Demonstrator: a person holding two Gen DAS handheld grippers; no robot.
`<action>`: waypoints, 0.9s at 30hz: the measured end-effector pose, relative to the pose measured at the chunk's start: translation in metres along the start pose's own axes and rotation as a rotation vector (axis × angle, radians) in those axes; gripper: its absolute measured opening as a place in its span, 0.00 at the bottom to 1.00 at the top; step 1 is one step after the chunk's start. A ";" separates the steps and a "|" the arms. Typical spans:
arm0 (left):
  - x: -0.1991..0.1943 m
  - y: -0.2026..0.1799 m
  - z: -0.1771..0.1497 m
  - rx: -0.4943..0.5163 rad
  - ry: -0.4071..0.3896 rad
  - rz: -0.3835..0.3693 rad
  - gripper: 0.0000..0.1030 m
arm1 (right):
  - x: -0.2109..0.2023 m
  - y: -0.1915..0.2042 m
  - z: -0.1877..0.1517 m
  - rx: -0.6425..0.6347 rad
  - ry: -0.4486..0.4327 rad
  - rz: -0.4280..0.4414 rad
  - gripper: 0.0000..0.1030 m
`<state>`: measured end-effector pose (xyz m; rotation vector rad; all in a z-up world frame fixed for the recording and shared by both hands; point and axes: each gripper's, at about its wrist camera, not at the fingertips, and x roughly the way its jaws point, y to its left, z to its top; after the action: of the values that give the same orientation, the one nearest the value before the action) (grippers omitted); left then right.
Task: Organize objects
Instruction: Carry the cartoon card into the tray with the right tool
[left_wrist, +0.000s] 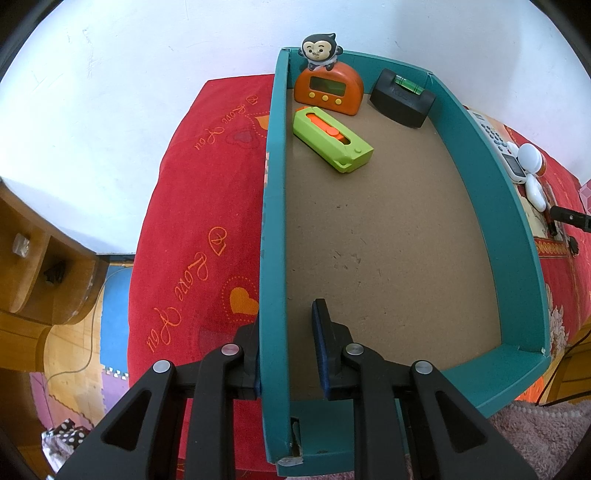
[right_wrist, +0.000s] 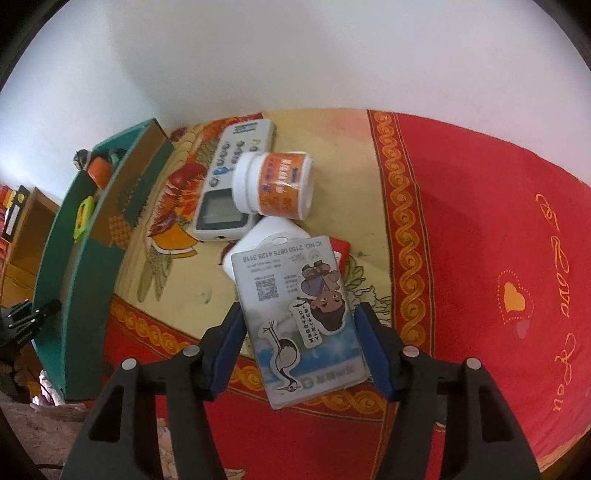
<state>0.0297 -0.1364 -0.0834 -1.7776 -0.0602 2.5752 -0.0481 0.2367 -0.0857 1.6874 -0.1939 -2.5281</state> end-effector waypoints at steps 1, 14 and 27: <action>0.000 0.000 0.000 0.000 0.000 0.000 0.20 | -0.001 0.001 -0.001 0.000 -0.004 0.004 0.58; 0.000 0.000 0.000 -0.001 0.000 0.000 0.20 | -0.013 0.045 0.022 -0.064 -0.044 -0.003 0.58; -0.001 0.003 0.001 -0.004 0.001 0.001 0.20 | -0.027 0.129 0.048 -0.182 -0.057 0.135 0.58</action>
<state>0.0290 -0.1391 -0.0826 -1.7800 -0.0647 2.5769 -0.0808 0.1154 -0.0228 1.4849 -0.0761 -2.4152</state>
